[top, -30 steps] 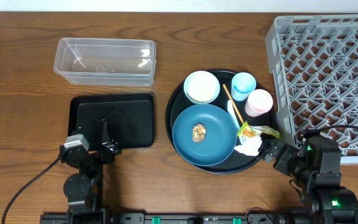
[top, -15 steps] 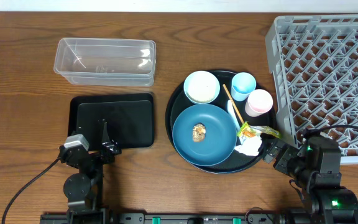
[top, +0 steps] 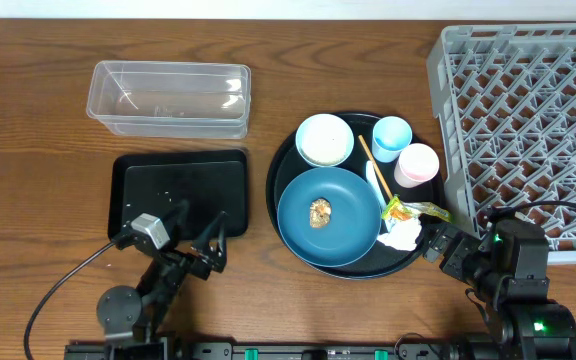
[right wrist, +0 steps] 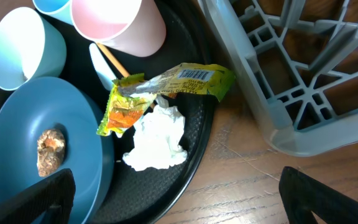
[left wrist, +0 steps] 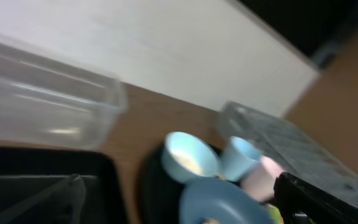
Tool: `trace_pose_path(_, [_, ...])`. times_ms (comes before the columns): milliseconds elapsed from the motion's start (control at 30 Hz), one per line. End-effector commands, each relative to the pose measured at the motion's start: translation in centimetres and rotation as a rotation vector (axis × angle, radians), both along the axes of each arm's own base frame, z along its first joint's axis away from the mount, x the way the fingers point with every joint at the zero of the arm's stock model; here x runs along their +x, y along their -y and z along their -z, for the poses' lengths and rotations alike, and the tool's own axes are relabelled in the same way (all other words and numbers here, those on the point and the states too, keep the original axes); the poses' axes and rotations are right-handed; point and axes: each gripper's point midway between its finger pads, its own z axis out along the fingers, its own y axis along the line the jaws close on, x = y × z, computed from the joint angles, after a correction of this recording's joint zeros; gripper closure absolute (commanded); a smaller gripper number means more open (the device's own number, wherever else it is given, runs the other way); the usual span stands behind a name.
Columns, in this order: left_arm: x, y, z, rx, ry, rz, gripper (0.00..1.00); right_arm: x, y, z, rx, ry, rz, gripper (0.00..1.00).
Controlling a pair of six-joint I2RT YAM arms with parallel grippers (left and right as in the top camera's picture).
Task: Sort waste into correct bins and load items into the dishwasher rack
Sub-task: 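Reach the left gripper toward the blue plate's near rim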
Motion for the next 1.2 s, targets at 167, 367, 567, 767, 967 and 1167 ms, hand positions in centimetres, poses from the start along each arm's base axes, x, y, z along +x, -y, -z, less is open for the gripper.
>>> trace_pose_path(167, [-2.9, 1.9, -9.5, 0.100, -0.027, 0.122, 0.02, 0.3, 0.3, -0.7, -0.017, 0.018, 0.002, 0.01])
trace_pose_path(367, [-3.0, 2.8, -10.6, 0.179, -0.315, 0.210, 0.02, 0.3, 0.3, -0.7, -0.017, 0.018, 0.002, 0.01])
trace_pose_path(567, [-3.0, 5.7, -9.2, 0.335, -0.481, 0.368, 0.02, 0.3, 0.3, -0.7, -0.017, 0.018, 0.002, 0.01])
trace_pose_path(767, [-3.9, 10.1, -5.9, 0.545, -0.532, 0.500, 0.02, 0.3, 0.3, -0.7, -0.017, 0.018, 0.002, 0.01])
trace_pose_path(967, [-5.3, 15.3, -5.1, 0.594, -0.485, 0.684, 0.02, 0.3, 0.3, -0.7, -0.017, 0.018, 0.002, 0.01])
trace_pose_path(1167, [-4.5, 17.8, -1.5, 0.669, -0.566, 0.728, 0.02, 0.3, 0.3, -0.7, -0.017, 0.018, 0.002, 0.01])
